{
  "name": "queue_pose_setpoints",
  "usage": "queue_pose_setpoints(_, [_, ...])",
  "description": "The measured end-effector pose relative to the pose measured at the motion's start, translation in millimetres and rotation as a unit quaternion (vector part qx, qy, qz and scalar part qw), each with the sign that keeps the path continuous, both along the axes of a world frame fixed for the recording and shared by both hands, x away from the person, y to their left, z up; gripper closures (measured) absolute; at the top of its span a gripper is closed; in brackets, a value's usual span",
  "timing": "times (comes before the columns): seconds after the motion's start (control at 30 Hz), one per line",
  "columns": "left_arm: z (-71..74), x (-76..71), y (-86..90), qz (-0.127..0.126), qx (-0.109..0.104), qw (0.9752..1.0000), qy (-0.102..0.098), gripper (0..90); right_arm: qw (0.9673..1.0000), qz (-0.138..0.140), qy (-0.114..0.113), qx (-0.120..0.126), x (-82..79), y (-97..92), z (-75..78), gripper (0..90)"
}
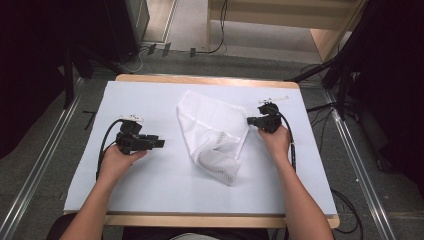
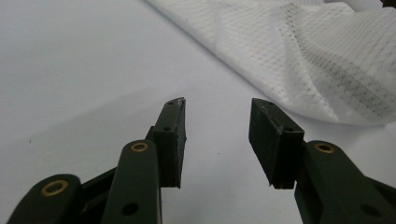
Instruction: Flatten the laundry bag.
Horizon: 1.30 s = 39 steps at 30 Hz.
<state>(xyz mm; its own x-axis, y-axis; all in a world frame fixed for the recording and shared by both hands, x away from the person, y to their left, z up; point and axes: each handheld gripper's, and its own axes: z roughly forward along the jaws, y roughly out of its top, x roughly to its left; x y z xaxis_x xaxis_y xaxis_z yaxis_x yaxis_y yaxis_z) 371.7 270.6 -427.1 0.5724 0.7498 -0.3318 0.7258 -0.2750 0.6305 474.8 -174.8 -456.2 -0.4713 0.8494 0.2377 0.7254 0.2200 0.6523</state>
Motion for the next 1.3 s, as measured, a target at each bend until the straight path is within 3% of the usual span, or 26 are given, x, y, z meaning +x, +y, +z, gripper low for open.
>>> queue_pose_setpoints(0.13, [-0.4, 1.5, -1.1, -0.002, -0.001, 1.0000, 0.001, 57.0, 0.9998, -0.021, -0.001, 0.000, 1.5, -16.3, -1.6, 89.0])
queue_pose_setpoints(0.23, [-0.9, 2.3, -2.3, -0.005, 0.000, 1.0000, 0.003, 56.9, 0.9994, -0.032, 0.012, 0.006, 1.7, -23.1, -5.8, 87.1])
queue_pose_setpoints(0.43, [-1.1, 3.7, -3.9, -0.006, 0.004, 1.0000, 0.002, 56.4, 0.9993, -0.033, -0.009, 0.013, -4.0, -20.7, 3.8, 75.3])
queue_pose_setpoints(0.67, [-1.1, 5.9, -4.4, -0.006, 0.002, 1.0000, 0.003, 55.9, 0.9998, 0.000, -0.014, 0.016, -25.8, -10.2, 16.4, 73.6])
queue_pose_setpoints(1.0, [-0.1, 9.6, -8.1, -0.009, 0.005, 0.9999, -0.001, 55.5, 0.9992, 0.032, -0.015, 0.021, -53.7, 6.0, 20.0, 69.3])
queue_pose_setpoints(1.17, [-0.2, 11.7, -10.6, -0.014, 0.007, 0.9999, -0.001, 55.4, 0.9988, 0.044, -0.014, 0.016, -59.0, 15.2, 15.4, 67.4])
queue_pose_setpoints(1.3, [-0.3, 12.6, -12.1, -0.014, 0.010, 0.9998, 0.000, 55.1, 0.9985, 0.053, 0.003, 0.011, -59.1, 22.3, 5.8, 67.2])
